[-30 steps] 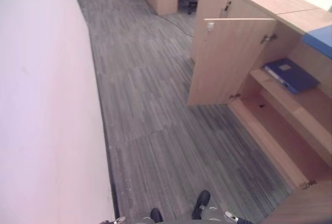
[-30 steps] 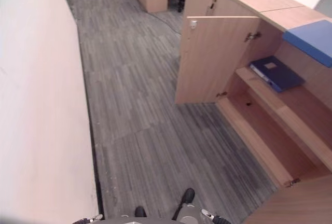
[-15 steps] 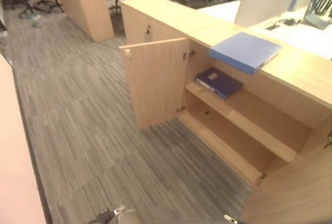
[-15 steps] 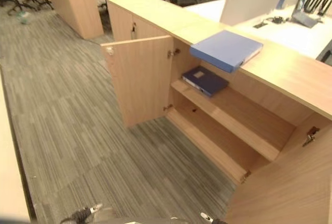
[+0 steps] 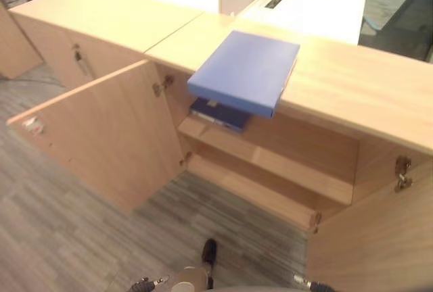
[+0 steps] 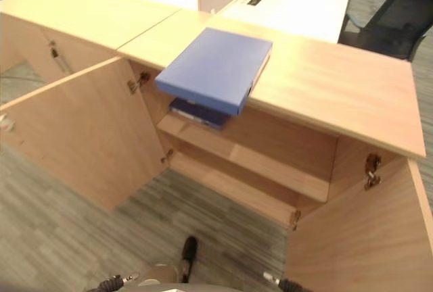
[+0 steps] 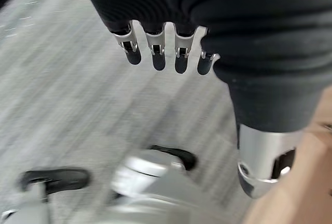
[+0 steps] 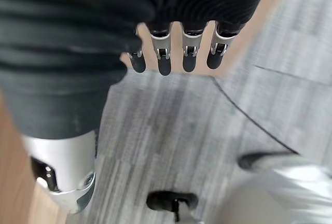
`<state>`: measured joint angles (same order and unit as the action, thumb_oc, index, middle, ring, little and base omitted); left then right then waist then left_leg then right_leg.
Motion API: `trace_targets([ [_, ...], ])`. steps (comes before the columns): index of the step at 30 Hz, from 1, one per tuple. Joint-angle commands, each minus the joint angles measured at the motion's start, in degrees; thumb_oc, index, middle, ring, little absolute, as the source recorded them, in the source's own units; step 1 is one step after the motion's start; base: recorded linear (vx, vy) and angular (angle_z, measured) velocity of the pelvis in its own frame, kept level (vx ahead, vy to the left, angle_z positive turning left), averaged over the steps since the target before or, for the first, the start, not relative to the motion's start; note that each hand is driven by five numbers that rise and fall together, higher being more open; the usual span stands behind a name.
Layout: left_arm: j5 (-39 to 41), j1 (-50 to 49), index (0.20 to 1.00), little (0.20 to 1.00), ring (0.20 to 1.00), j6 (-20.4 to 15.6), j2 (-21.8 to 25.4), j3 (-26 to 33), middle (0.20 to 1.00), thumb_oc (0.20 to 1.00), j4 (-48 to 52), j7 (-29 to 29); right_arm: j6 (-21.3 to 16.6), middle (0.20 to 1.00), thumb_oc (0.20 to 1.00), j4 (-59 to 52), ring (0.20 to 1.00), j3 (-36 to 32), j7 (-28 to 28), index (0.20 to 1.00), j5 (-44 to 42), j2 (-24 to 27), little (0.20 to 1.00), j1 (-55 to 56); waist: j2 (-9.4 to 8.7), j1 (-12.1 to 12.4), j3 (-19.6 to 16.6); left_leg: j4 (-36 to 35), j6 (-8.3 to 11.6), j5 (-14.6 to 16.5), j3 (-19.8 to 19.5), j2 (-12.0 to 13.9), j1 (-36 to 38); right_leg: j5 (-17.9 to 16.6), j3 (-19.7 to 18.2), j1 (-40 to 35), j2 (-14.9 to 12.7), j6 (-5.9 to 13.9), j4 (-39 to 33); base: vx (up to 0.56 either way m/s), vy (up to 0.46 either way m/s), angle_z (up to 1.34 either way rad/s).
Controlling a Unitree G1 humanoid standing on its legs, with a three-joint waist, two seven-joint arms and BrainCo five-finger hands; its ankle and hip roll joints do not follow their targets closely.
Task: Put the empty folder in the office cabinet
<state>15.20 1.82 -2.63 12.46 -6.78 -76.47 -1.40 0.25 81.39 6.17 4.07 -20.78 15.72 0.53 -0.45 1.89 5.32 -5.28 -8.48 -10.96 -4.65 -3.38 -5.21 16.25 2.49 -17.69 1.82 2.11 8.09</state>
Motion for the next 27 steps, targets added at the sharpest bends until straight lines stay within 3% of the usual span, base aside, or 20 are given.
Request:
trace_targets([
  [1,-1.12,0.45,1.000,1.000,1.000,-1.02,1.72,0.05,1.000,1.000,-0.55,0.47,-0.26,1.000,1.000,-2.41,1.000,-1.03,0.32,1.000,0.17,1.19,1.000,0.04,-0.11,1.36,-2.21,0.61,10.07,3.46,3.52,3.76,-0.89,-12.00,-1.87,9.34,-11.67,6.49,0.43,0.17,0.316,-0.43],
  [2,-1.12,0.45,1.000,1.000,1.000,-1.02,1.72,0.04,1.000,1.000,-0.55,0.47,-0.26,1.000,1.000,-2.41,1.000,-1.03,0.31,1.000,0.17,1.18,1.000,0.05,-0.14,1.42,-2.22,0.62,10.05,3.48,3.59,3.73,-0.89,-11.97,-1.94,9.39,-11.71,6.51,0.49,0.21,0.452,-0.18],
  [3,-1.35,0.64,1.000,1.000,1.000,-0.93,2.00,0.01,1.000,1.000,-0.43,0.44,-0.39,1.000,1.000,-2.87,1.000,-1.31,0.37,1.000,-0.23,1.08,1.000,-0.03,0.19,0.96,-2.12,0.30,8.27,5.19,4.64,2.04,1.10,-15.71,-1.89,12.69,-13.95,6.45,7.21,0.10,0.233,-0.20],
  [4,-1.35,0.64,1.000,1.000,1.000,-0.93,2.00,0.01,1.000,1.000,-0.43,0.44,-0.38,1.000,1.000,-2.87,1.000,-1.31,0.37,1.000,-0.23,1.07,1.000,-0.03,0.15,1.03,-2.12,0.31,8.25,5.21,4.73,2.00,1.10,-15.63,-2.00,12.80,-14.00,6.48,7.36,0.17,0.435,-0.18],
  [5,-1.45,0.72,1.000,1.000,1.000,-0.72,2.35,-0.13,1.000,1.000,0.23,0.40,-0.44,1.000,1.000,-3.57,1.000,-1.13,0.34,1.000,-0.53,0.94,1.000,-0.23,0.75,0.75,-1.11,0.28,6.89,6.43,5.71,0.74,2.72,-19.79,-0.20,15.54,-16.11,4.90,14.51,0.09,0.318,-0.24],
  [6,-1.38,0.85,1.000,1.000,1.000,-0.64,2.63,-0.31,1.000,1.000,1.07,0.37,-0.55,1.000,1.000,-4.39,1.000,-0.85,0.15,1.000,-0.77,0.78,1.000,-0.53,1.08,0.72,-0.53,0.28,6.34,7.17,6.39,0.34,3.52,-20.56,1.92,16.84,-17.29,3.94,17.95,0.13,0.406,-0.19],
  [8,-1.71,0.79,1.000,1.000,1.000,-0.49,2.94,-0.48,1.000,1.000,1.69,0.52,-0.59,1.000,1.000,-5.12,1.000,-0.24,0.25,1.000,-1.29,0.11,1.000,-0.86,1.74,0.80,-0.09,0.28,6.19,8.42,7.86,0.46,5.36,-18.64,6.59,18.26,-18.46,3.23,20.20,0.11,0.214,-0.22],
  [9,-1.48,0.92,1.000,1.000,1.000,-0.61,2.97,-0.62,1.000,1.000,2.22,0.43,-0.67,1.000,1.000,-5.53,1.000,0.04,0.28,1.000,-1.83,-0.07,1.000,-1.30,1.96,0.74,0.20,0.28,6.28,8.92,8.38,0.55,6.07,-17.04,8.51,18.95,-17.95,2.91,18.94,0.09,0.100,-0.29],
  [11,-0.82,1.93,1.000,1.000,1.000,-0.87,2.91,-1.36,1.000,1.000,3.47,0.50,-0.77,1.000,1.000,-6.07,1.000,0.10,0.12,1.000,-3.49,-0.05,1.000,-2.86,2.89,-0.27,1.53,0.28,6.63,8.82,7.79,0.71,6.68,-12.92,10.29,21.51,-13.00,2.72,12.51,0.07,0.034,-0.13],
  [12,-0.87,2.21,1.000,1.000,1.000,-0.99,2.62,-1.54,1.000,1.000,3.81,0.56,-0.83,1.000,1.000,-6.03,1.000,-0.19,-0.05,1.000,-4.21,-0.20,1.000,-3.13,3.06,-0.29,1.51,0.28,6.77,8.72,7.95,0.64,6.57,-12.81,11.13,20.60,-12.89,3.49,9.73,0.05,0.005,-0.02],
  [15,-0.87,2.18,1.000,1.000,1.000,-1.18,2.08,-1.89,1.000,1.000,3.51,0.46,-0.82,1.000,1.000,-5.83,1.000,0.04,-0.02,1.000,-4.41,-0.50,1.000,-3.12,2.73,-0.29,1.53,0.28,6.88,9.18,8.37,0.28,7.29,-12.54,12.43,18.22,-12.40,3.39,4.83,0.07,-0.026,0.18],
  [16,-1.53,1.54,1.000,1.000,1.000,-1.12,1.73,-1.50,1.000,1.000,3.14,0.54,-0.85,1.000,1.000,-5.41,1.000,0.08,-0.21,1.000,-3.93,-0.76,1.000,-2.77,2.09,0.28,0.06,0.28,7.27,10.13,9.13,0.25,7.55,-12.93,14.10,15.28,-12.01,4.22,-0.35,0.12,-0.080,0.22],
  [27,-0.70,0.47,1.000,1.000,1.000,-1.19,1.03,-1.29,1.000,1.000,3.96,0.54,-0.65,1.000,1.000,-3.86,1.000,-1.66,-0.53,1.000,-5.40,-0.76,1.000,-1.45,0.59,0.08,-1.51,0.28,8.75,10.97,9.87,1.83,7.87,-14.92,13.48,11.56,-9.93,5.16,-8.26,0.06,-0.079,-0.13],
])
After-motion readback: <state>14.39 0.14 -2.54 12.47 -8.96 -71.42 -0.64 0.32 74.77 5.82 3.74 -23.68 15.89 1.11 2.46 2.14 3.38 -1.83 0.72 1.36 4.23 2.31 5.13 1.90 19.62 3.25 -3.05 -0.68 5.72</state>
